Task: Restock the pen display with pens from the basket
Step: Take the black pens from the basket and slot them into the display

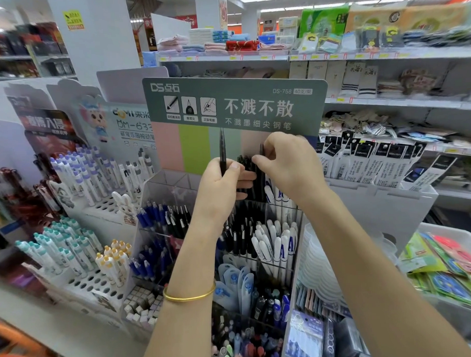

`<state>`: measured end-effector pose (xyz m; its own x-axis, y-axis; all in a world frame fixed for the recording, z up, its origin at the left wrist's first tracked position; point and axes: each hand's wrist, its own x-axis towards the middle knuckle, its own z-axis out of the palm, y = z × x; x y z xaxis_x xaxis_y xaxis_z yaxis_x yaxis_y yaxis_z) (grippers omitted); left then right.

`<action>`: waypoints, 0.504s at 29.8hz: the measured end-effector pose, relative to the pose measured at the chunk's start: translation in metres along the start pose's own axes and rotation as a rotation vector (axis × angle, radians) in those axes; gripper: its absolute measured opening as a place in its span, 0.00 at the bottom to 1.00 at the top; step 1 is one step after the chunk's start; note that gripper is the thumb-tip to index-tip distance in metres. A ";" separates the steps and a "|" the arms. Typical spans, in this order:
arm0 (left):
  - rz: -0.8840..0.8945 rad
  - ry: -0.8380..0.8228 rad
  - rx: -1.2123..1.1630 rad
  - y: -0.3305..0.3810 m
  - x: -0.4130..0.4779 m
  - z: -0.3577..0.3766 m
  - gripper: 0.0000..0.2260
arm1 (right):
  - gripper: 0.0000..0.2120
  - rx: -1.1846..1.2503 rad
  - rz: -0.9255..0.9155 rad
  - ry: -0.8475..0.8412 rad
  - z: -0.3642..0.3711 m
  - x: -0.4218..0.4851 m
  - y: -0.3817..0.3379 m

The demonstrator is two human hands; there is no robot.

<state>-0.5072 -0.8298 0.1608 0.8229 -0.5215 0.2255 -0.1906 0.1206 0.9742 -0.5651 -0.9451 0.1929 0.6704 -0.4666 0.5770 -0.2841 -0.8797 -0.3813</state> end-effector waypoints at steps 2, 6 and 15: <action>0.005 0.007 0.000 0.000 0.000 0.000 0.07 | 0.10 -0.063 0.010 -0.029 -0.003 0.004 0.000; -0.017 0.012 0.008 0.003 -0.002 0.000 0.06 | 0.13 -0.042 0.004 -0.012 -0.004 0.005 -0.003; -0.031 -0.119 -0.087 0.009 -0.006 0.001 0.07 | 0.11 0.280 -0.097 0.047 -0.012 0.000 -0.015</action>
<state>-0.5146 -0.8262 0.1679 0.7574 -0.6219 0.1990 -0.1149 0.1730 0.9782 -0.5692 -0.9329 0.2071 0.6504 -0.3913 0.6510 -0.0156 -0.8638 -0.5036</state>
